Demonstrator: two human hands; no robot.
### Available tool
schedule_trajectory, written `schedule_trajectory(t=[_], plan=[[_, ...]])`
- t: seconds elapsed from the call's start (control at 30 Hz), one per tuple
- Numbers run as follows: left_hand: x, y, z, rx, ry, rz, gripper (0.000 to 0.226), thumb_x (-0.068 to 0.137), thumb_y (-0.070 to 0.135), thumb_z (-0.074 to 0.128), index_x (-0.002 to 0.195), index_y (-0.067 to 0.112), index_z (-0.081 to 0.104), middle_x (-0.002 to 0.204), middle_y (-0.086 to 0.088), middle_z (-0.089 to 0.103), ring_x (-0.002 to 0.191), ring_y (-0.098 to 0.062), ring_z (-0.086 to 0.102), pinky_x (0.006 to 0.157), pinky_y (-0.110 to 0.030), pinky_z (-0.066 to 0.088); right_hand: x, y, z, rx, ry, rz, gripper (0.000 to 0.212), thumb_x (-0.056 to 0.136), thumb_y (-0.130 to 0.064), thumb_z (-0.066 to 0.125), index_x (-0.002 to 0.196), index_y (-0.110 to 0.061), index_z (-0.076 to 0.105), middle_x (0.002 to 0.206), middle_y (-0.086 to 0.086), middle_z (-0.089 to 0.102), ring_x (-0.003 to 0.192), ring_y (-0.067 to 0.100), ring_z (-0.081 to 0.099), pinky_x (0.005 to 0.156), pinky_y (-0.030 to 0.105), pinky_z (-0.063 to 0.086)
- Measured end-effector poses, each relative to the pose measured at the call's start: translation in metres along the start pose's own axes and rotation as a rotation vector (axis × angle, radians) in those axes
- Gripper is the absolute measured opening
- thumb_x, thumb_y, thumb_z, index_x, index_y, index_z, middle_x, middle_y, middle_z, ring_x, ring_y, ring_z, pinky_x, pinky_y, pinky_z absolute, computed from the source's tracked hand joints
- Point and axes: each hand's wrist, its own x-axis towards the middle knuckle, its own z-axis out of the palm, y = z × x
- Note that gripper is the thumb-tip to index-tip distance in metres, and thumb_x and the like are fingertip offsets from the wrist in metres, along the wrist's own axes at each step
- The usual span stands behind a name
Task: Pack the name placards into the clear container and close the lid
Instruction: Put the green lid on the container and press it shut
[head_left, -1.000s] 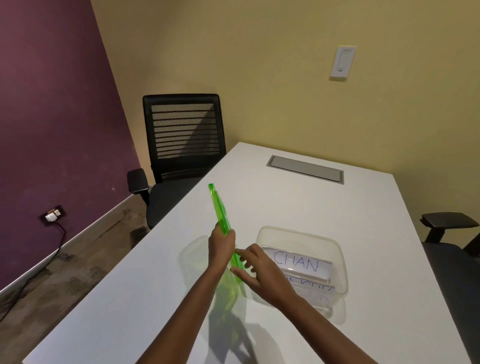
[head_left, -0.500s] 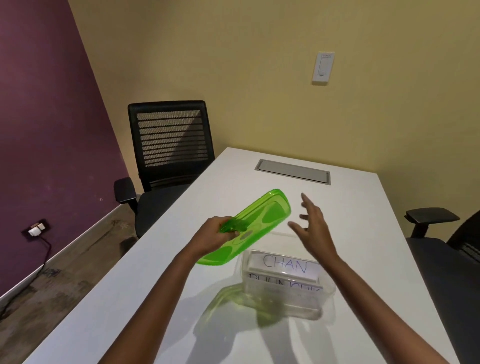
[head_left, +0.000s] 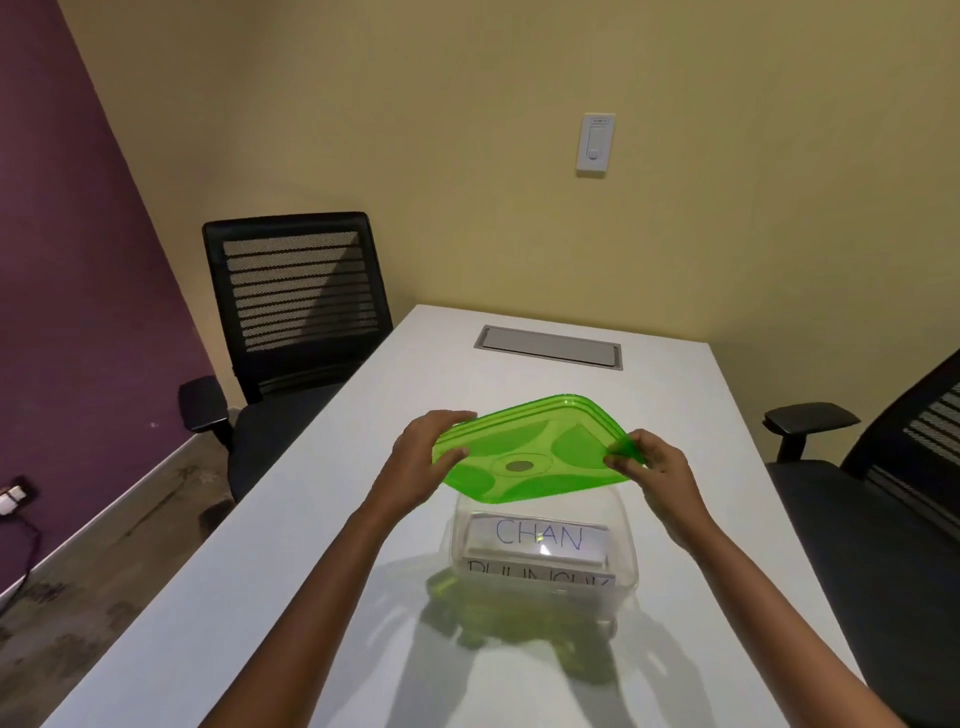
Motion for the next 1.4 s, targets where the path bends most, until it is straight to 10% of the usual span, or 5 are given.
schedule_trajectory(t=[0.27,0.5,0.77,0.87,1.4], plan=[[-0.006,-0.015,0.043,-0.4,0.176,-0.531,0.055,0.099,0.025,0.043,0.149,0.014,0.023,0.146,-0.02,0.04,0.13,-0.034,0.047,0.107,-0.041,0.04,0.0,0.022,-0.013,0.48,0.131,0.375,0.018,0.092,-0.008,0.053,0.079,-0.02,0.057,0.081,-0.001,0.059,0.077,0.013,0.057,0.067,0.032,0.048],[-0.011,-0.029,0.067,-0.564,0.096,-0.605,0.033,0.1,0.011,0.04,0.13,0.002,0.05,0.079,-0.006,0.057,0.071,-0.018,0.056,0.046,-0.013,0.05,-0.001,0.047,-0.014,0.589,0.143,0.642,0.011,0.095,-0.014,0.049,0.098,-0.017,0.058,0.083,-0.002,0.057,0.075,0.011,0.052,0.062,0.029,0.042],[-0.032,-0.053,0.095,-0.313,0.084,-0.753,0.026,0.094,0.008,0.051,0.111,-0.005,0.066,0.084,-0.018,0.061,0.078,-0.024,0.051,0.077,-0.04,0.053,-0.001,0.077,-0.002,0.079,0.176,0.571,0.024,0.093,-0.009,0.054,0.11,0.006,0.061,0.07,0.008,0.056,0.06,0.015,0.046,0.053,0.023,0.04],[-0.037,-0.054,0.1,-0.23,0.06,-0.769,0.027,0.094,0.009,0.051,0.106,-0.008,0.067,0.099,-0.034,0.068,0.076,-0.027,0.053,0.074,-0.038,0.05,-0.002,0.092,0.004,-0.157,0.188,0.514,0.028,0.091,-0.011,0.058,0.107,0.011,0.063,0.098,0.032,0.067,0.079,0.026,0.055,0.071,0.031,0.042],[-0.039,-0.054,0.104,-0.117,0.044,-0.822,0.037,0.092,0.014,0.056,0.125,-0.003,0.059,0.126,-0.023,0.064,0.117,-0.031,0.06,0.097,-0.034,0.046,-0.013,0.111,0.017,-0.468,0.232,0.563,0.045,0.092,-0.023,0.057,0.127,0.005,0.053,0.129,0.028,0.054,0.124,0.036,0.044,0.101,0.038,0.037]])
